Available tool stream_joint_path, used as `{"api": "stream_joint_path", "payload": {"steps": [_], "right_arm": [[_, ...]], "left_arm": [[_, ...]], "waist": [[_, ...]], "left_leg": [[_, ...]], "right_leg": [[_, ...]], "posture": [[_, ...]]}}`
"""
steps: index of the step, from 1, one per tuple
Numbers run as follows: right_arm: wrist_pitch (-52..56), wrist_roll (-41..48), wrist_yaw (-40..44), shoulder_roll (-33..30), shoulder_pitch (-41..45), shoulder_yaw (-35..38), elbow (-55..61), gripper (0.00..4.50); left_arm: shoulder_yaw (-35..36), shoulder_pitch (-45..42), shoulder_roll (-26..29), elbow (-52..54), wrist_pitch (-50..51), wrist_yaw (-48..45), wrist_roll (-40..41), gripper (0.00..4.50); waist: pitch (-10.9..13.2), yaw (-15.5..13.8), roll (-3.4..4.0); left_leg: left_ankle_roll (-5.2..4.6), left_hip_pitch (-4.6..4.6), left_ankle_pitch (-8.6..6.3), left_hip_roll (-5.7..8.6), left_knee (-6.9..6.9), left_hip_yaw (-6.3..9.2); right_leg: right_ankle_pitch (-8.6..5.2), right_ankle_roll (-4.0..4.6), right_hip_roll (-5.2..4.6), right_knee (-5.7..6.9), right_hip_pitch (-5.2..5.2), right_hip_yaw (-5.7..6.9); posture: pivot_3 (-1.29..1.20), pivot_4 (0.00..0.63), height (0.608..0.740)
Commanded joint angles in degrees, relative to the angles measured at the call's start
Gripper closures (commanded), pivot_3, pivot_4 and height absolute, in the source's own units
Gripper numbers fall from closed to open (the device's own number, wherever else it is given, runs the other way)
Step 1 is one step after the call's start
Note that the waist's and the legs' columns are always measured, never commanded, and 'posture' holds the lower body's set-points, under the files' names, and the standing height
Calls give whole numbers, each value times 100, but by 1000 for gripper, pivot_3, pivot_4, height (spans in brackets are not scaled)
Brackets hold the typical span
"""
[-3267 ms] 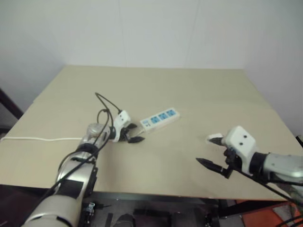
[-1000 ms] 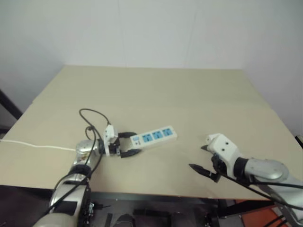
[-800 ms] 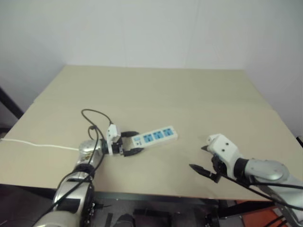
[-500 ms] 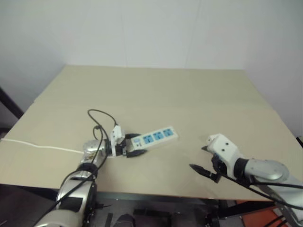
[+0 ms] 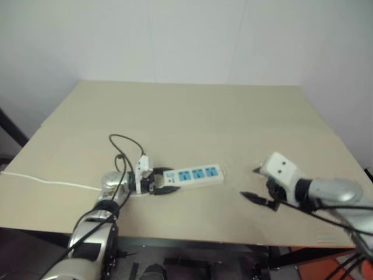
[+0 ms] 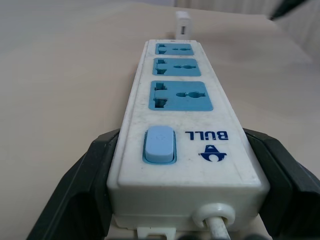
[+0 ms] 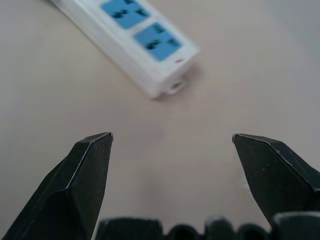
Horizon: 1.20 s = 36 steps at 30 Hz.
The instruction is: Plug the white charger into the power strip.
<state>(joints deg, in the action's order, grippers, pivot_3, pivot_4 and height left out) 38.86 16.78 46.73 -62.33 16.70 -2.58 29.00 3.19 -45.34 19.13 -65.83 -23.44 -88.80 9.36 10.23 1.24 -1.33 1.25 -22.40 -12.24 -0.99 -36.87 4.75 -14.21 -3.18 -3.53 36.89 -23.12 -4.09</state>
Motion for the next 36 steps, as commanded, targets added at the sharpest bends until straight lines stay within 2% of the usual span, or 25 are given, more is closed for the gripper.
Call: {"api": "stream_joint_path", "payload": {"steps": [1, 7, 10, 15, 19, 24, 36], "right_arm": [[-1515, -879, 1077, -289, 926, -725, -1336, 0], [-3808, -2197, 2856, 323, 3260, -2117, -4447, 0], [-4748, -3091, 3322, 666, 4166, -2773, -5549, 0], [-4889, -3480, 4173, 1580, 5191, -3184, -7032, 0], [-5109, -3756, 4328, 2029, 5544, -3286, -7923, 0], [-5533, -4104, 4199, 2275, 5671, -3344, -8664, 0], [-5695, -4420, 3645, 2571, 5621, -3164, -9393, 0]], "left_arm": [[-119, -38, 37, 222, 338, -358, 72, 1208], [-303, -44, 68, 379, 396, -370, 68, 1208], [-318, -3, 72, 451, 346, -370, 68, 1208], [-355, 156, 73, 669, 414, -370, 140, 1208], [-356, 262, 90, 781, 436, -365, 143, 1208], [-359, 352, 107, 869, 426, -316, 139, 1208], [-413, 454, 174, 944, 411, -248, 73, 1208]], "waist": [[0, 28, 0], [2, 122, 1], [6, 143, 6], [7, 146, 9], [9, 118, 11], [10, 134, 13], [12, 149, 17]], "left_leg": [[0, 1, 0, 0, -1, 0], [0, 0, 0, 0, 2, 0], [0, -6, 0, 0, 3, -1], [1, -7, 0, 1, 1, 0], [1, -7, 0, 3, 0, 3], [1, -4, 0, 3, 0, 4], [1, 0, 1, 3, 0, 3]], "right_leg": [[0, -1, 0, 0, -1, 0], [0, -1, 0, -1, -2, 1], [7, 12, -1, 2, -13, -1], [23, 40, -1, 11, -16, 0], [24, 42, -3, 15, -16, 1], [25, 43, -3, 19, -16, 1], [26, 44, -2, 26, -16, 0]], "posture": [[0, 150, 740], [0, 150, 740], [0, 150, 740], [0, 150, 740], [0, 150, 740], [0, 150, 740], [0, 150, 740]]}}
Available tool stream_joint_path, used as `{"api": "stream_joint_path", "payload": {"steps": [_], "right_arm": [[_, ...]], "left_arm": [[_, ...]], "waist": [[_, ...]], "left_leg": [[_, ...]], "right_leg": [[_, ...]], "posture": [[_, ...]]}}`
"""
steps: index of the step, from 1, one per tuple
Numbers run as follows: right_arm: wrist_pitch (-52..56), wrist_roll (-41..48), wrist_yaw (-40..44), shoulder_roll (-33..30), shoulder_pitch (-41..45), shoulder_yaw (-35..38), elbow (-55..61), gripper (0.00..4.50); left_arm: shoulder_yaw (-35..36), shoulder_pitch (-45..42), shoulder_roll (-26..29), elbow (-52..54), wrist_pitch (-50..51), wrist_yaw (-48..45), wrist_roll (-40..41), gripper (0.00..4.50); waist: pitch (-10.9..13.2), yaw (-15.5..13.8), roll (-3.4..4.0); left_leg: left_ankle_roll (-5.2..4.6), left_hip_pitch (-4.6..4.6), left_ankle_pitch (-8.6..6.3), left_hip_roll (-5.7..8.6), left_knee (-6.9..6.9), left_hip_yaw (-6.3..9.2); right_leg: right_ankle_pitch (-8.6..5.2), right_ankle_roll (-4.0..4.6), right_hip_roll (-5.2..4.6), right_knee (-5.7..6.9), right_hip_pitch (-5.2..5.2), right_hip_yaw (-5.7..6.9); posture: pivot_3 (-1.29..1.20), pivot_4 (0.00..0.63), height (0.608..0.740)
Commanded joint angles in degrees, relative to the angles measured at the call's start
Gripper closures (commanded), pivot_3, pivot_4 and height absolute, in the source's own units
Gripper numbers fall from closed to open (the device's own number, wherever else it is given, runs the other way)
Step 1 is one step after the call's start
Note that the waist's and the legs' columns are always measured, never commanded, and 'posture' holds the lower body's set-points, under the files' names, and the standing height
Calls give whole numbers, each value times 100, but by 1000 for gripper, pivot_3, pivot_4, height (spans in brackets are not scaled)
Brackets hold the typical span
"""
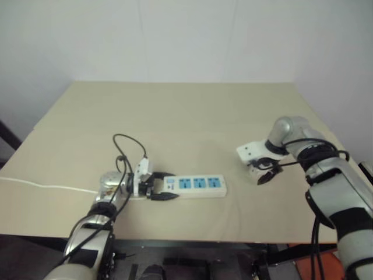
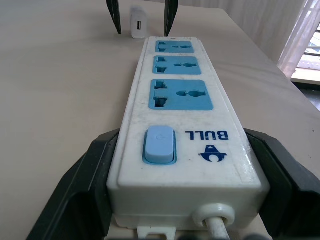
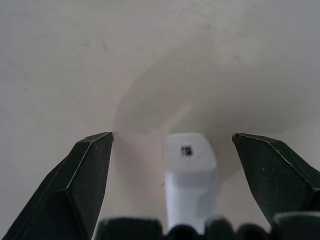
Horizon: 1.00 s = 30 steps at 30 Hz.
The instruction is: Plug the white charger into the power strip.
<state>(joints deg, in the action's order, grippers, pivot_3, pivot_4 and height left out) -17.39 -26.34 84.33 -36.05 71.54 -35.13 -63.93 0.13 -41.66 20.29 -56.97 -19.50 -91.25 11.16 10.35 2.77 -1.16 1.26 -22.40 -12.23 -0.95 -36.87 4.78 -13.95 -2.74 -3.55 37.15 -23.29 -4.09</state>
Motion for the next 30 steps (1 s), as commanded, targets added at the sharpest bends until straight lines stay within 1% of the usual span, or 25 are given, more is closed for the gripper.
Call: {"api": "stream_joint_path", "payload": {"steps": [1, 5, 7, 9, 13, 16, 18, 24, 27, 29, 30], "right_arm": [[-52, -119, -132, -44, 142, 103, -140, 0], [-77, -160, -137, -16, 158, 143, -221, 0], [-108, -178, -119, -9, 161, 157, -236, 384], [-111, -169, -107, 3, 166, 180, -239, 881], [-82, -156, -147, 70, 204, 228, -272, 2324], [-137, -200, -164, 86, 206, 234, -273, 3304], [-165, -214, -165, 91, 193, 250, -262, 3346], [-367, -266, -511, -33, 142, 314, -95, 3346], [-96, 116, -480, -74, 146, 694, 149, 3346], [214, 617, -377, -68, 70, 1161, 447, 3346], [448, 1009, -316, -48, -1, 1511, 655, 3346]], "left_arm": [[-110, 87, 61, 56, 18, -2, -105, 1208], [-119, 90, 84, 49, 17, 1, -104, 1208], [-122, 90, 93, 44, 14, 4, -107, 1208], [-126, 96, 100, 42, 7, 7, -112, 1208], [-133, 97, 105, 37, 41, -7, -107, 1208], [-133, 106, 96, 50, 59, -16, -94, 1208], [-136, 105, 96, 54, 53, -13, -98, 1208], [-147, 98, 93, 106, 80, -44, -87, 1208], [-152, 95, 94, 128, 60, -48, -96, 1208], [-154, 95, 87, 136, 52, -44, -98, 1208], [-156, 93, 84, 136, 47, -49, -98, 1208]], "waist": [[0, -3, 0], [0, 7, 0], [0, 9, 0], [0, 13, 0], [0, 50, 0], [0, 69, 0], [0, 73, 1], [-1, 80, 1], [0, 81, 1], [0, 86, 1], [0, 83, 1]], "left_leg": [[0, 0, 0, 0, 0, 0], [0, 2, 0, 0, 0, 0], [0, 4, 0, 0, 0, 0], [0, 5, 0, 0, 0, 0], [0, 6, 0, 0, 0, 0], [0, 8, 0, 0, 0, 0], [0, 9, 0, 0, 0, 0], [0, 9, 0, 0, 0, 1], [0, 7, 0, 0, 0, 1], [0, 6, 0, 0, 1, 1], [0, 6, 0, 0, 1, 1]], "right_leg": [[0, 0, 0, 0, 1, 0], [0, 0, 0, 0, 1, 0], [0, 0, 0, 1, 3, 0], [0, 1, 0, 1, 4, 0], [0, 1, 0, 1, 4, 0], [1, 1, 0, 4, 7, 0], [1, 1, 0, 4, 7, 0], [1, 1, 0, 4, 7, 0], [1, 1, 0, 4, 6, 0], [0, 1, 0, 3, 5, 0], [1, 1, 0, 3, 5, -1]], "posture": [[0, 150, 740], [0, 150, 740], [0, 150, 740], [0, 150, 740], [0, 150, 740], [0, 150, 740], [0, 150, 740], [0, 150, 740], [0, 150, 740], [0, 150, 740], [0, 150, 740]]}}
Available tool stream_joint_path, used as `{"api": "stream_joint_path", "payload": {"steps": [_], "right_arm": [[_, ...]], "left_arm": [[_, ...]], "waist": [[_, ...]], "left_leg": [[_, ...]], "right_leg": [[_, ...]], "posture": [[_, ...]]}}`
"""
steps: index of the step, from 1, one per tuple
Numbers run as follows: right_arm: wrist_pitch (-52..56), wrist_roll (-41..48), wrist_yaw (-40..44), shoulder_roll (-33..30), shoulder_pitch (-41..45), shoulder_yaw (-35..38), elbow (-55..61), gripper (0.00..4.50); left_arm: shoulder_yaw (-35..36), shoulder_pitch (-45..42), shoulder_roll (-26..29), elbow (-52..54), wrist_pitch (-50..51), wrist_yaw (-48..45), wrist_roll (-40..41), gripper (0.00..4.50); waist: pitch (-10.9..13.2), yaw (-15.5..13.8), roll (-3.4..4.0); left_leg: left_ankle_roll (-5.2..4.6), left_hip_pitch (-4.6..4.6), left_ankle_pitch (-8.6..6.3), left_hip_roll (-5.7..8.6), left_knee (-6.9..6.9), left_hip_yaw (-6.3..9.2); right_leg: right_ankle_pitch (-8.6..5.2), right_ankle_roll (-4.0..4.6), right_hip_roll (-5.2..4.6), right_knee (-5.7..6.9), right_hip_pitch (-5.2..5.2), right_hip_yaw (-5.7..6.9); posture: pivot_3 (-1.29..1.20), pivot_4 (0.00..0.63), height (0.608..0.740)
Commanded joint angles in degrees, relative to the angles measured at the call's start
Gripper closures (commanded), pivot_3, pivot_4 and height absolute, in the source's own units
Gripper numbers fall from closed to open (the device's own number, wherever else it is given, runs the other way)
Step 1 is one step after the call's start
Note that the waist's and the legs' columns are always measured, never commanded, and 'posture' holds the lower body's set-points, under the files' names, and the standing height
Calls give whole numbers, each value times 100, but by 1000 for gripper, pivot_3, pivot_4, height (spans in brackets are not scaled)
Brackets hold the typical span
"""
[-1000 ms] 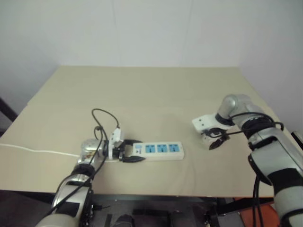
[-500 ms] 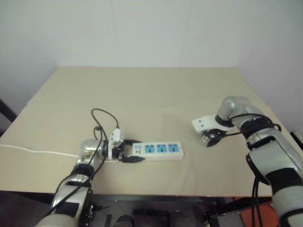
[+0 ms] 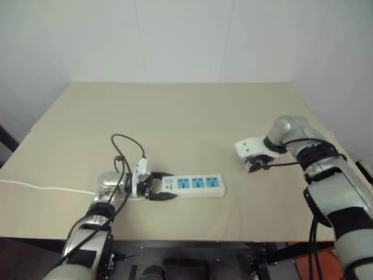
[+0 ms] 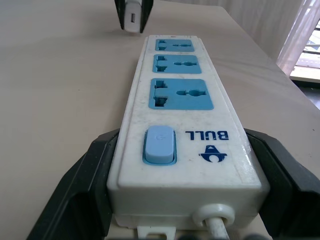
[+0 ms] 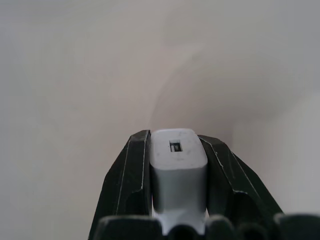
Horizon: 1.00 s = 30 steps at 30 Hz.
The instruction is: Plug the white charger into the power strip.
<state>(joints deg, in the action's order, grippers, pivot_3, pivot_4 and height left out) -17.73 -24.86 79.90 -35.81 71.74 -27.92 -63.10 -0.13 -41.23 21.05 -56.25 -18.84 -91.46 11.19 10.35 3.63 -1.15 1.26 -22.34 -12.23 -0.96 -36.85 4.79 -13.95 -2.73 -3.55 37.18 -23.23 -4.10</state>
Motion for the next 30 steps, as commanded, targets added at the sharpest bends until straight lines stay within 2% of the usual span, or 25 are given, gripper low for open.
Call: {"api": "stream_joint_path", "payload": {"steps": [1, 6, 11, 16, 20, 30], "right_arm": [[858, 1402, 187, -36, -148, 1251, 882, 3346], [2398, 2925, 136, 200, -978, 2423, 2500, 3346], [3888, 4392, -372, 1065, -2043, 3081, 4083, 3346], [3625, 4847, -585, 1960, -2701, 2982, 4498, 3346], [3362, 4721, -618, 2381, -2741, 2705, 4057, 3346], [2767, 4602, -226, 2494, -2809, 2476, 3213, 3346]], "left_arm": [[-135, 46, 3, 61, -40, -34, -106, 1208], [-189, 22, 19, 60, -18, -96, -109, 1208], [-241, -2, 22, 45, -52, -103, -114, 1208], [-316, -43, 10, -43, -154, -104, -150, 1208], [-360, -72, -3, -95, -187, -104, -153, 1208], [-331, -50, -10, -84, -157, -104, -97, 1208]], "waist": [[0, -6, 0], [0, -26, -1], [-1, -17, -1], [-1, -23, 0], [-1, -47, 0], [-1, -61, 0]], "left_leg": [[0, -1, 0, 0, 0, 0], [0, -3, 0, 1, -1, 6], [-1, 1, 0, 0, -1, 8], [-1, 0, 0, 0, -3, 9], [-1, -2, 0, 1, -4, 8], [-1, 1, 0, 0, -3, 8]], "right_leg": [[0, 0, 0, 0, 0, 0], [1, 1, 0, -1, 5, 3], [1, 2, 0, 4, 7, 3], [1, 1, 1, 6, 4, 3], [1, 1, 0, 2, 5, 4], [1, 1, 2, 2, 5, 5]], "posture": [[0, 150, 740], [0, 150, 740], [0, 150, 740], [0, 150, 740], [0, 150, 740], [0, 150, 740]]}}
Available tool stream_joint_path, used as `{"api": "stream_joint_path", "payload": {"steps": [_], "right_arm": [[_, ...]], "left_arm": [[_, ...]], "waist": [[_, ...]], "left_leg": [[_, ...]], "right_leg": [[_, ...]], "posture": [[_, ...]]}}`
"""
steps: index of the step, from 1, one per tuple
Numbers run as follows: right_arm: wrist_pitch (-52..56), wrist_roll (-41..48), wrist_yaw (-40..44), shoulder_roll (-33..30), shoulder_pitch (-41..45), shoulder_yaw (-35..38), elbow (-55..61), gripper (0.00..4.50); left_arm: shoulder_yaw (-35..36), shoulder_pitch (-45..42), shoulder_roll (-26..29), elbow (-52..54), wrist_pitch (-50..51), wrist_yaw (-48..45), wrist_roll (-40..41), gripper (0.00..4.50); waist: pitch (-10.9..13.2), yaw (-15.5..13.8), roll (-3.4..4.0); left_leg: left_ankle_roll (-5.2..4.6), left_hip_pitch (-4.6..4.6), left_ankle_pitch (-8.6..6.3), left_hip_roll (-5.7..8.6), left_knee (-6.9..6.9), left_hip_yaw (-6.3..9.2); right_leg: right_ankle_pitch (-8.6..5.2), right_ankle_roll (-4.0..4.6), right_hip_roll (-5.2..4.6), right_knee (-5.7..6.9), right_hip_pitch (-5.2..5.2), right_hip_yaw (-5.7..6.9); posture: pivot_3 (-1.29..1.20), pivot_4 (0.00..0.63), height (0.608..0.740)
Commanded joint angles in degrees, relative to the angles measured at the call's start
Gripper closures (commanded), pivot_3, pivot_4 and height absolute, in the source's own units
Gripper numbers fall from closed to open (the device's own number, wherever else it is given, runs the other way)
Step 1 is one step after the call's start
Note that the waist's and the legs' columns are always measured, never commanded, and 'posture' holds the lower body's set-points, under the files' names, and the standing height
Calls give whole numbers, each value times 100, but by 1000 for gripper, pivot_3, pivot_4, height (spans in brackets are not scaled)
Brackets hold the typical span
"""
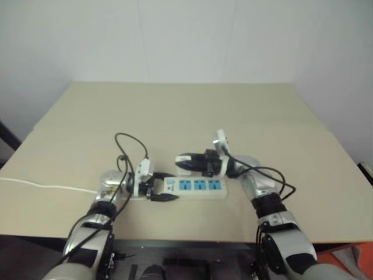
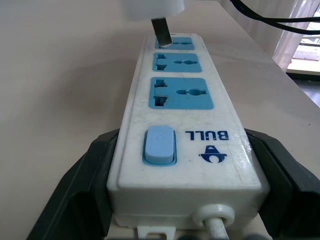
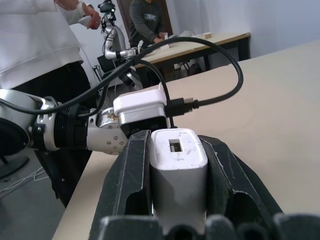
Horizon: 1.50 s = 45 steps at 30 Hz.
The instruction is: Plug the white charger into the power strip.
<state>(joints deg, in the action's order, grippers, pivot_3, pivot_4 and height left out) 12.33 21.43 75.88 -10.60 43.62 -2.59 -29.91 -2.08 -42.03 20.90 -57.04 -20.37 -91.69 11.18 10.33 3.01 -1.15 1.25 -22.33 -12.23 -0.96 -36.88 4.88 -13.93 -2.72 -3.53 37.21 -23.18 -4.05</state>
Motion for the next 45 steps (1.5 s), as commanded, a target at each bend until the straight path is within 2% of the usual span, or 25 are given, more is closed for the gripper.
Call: {"api": "stream_joint_path", "payload": {"steps": [1, 11, 27, 39, 45], "right_arm": [[-314, -71, 183, -30, 21, -81, -200, 3346], [-726, -147, 65, 135, 142, -59, -777, 3346], [-1218, -354, 44, 70, 141, -72, -1365, 3346], [-1050, -401, -252, 181, -184, -173, -1080, 3346], [-720, -358, -385, 104, -579, -254, -484, 3346]], "left_arm": [[-132, 30, 5, -6, -6, -81, -101, 1208], [-135, 15, 41, 15, 3, -81, -90, 1208], [-134, -3, 89, -15, -20, -80, -76, 1208], [-99, -7, 70, -29, -55, -75, -104, 1208], [-86, -2, 91, -47, -74, -63, -121, 1208]], "waist": [[0, 2, 0], [0, 4, 0], [-1, 13, 1], [-8, 35, 3], [-13, 28, 0]], "left_leg": [[0, 0, 0, 0, 0, 0], [0, 1, 0, 0, 0, 0], [0, 4, 0, 0, 0, 0], [0, 8, 0, -1, 0, 0], [0, 6, 0, -1, 0, 0]], "right_leg": [[0, 0, 0, 0, 0, 0], [0, 0, 0, 0, 0, 0], [0, 0, 1, 1, 3, 0], [0, 0, 1, 2, 6, -1], [0, 0, 1, 1, 6, -1]], "posture": [[0, 150, 740], [0, 150, 740], [0, 150, 740], [0, 150, 740], [0, 150, 740]]}}
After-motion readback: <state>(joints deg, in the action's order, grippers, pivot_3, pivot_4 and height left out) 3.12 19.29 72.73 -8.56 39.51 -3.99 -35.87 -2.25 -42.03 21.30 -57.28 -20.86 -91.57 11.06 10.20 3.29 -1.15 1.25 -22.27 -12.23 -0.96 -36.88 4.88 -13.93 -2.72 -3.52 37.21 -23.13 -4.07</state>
